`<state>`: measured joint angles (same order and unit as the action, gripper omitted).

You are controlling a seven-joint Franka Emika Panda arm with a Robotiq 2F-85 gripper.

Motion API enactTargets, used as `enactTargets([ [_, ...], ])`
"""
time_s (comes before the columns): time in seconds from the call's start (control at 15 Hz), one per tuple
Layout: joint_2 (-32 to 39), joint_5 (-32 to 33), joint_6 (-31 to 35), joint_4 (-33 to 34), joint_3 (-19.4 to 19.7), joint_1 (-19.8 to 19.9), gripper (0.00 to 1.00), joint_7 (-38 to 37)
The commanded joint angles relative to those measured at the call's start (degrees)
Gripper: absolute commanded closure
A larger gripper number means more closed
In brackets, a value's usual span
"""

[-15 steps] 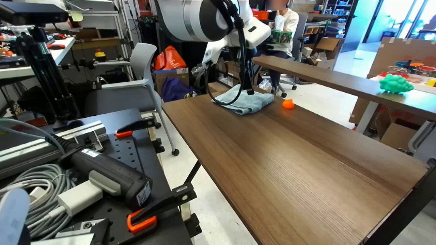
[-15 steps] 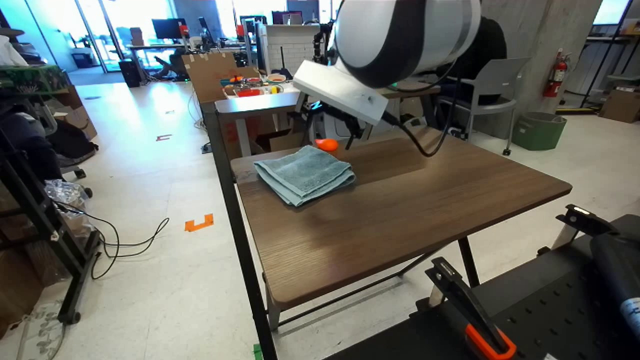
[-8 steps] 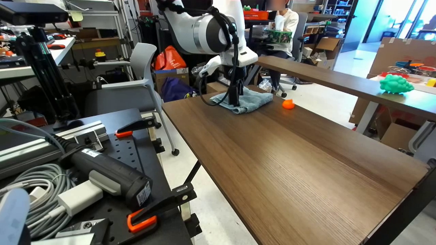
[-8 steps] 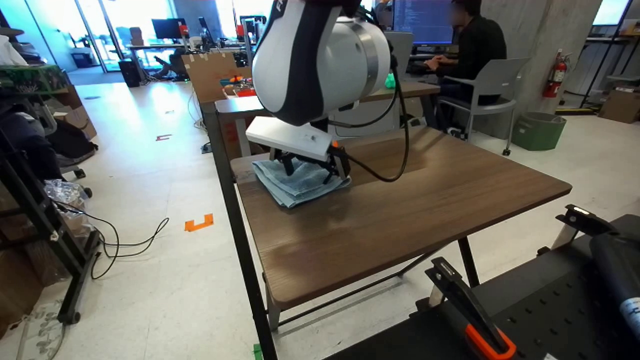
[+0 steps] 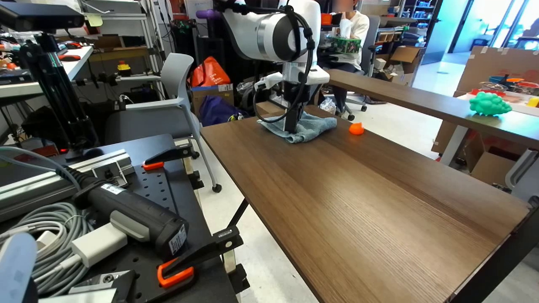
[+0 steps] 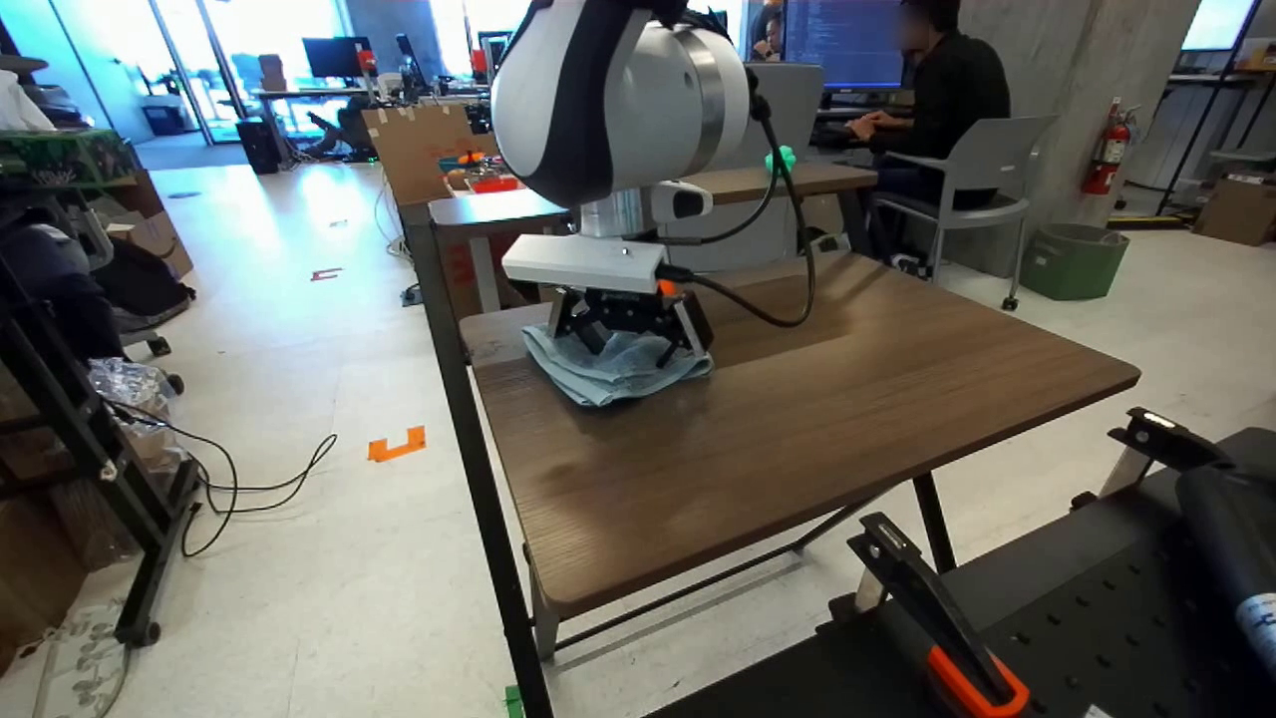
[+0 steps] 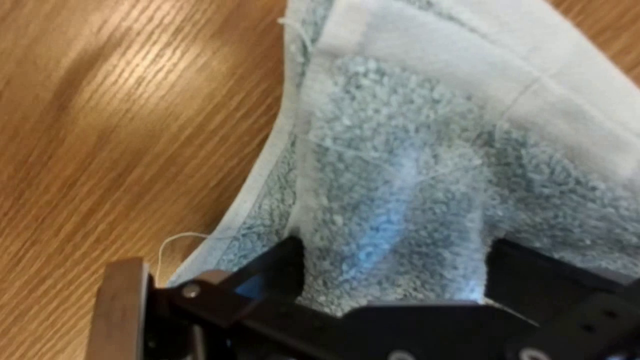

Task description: Wipe the table

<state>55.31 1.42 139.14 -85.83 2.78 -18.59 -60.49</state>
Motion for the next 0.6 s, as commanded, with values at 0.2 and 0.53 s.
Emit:
enactTargets([
  [0.2, 0.89, -0.6, -0.85, 1.16, 0.08, 0.12, 0.0, 0.59],
  [0.53, 2.8, 2.62, 1.46, 0.03, 1.45, -4.07, 0.0, -0.97],
])
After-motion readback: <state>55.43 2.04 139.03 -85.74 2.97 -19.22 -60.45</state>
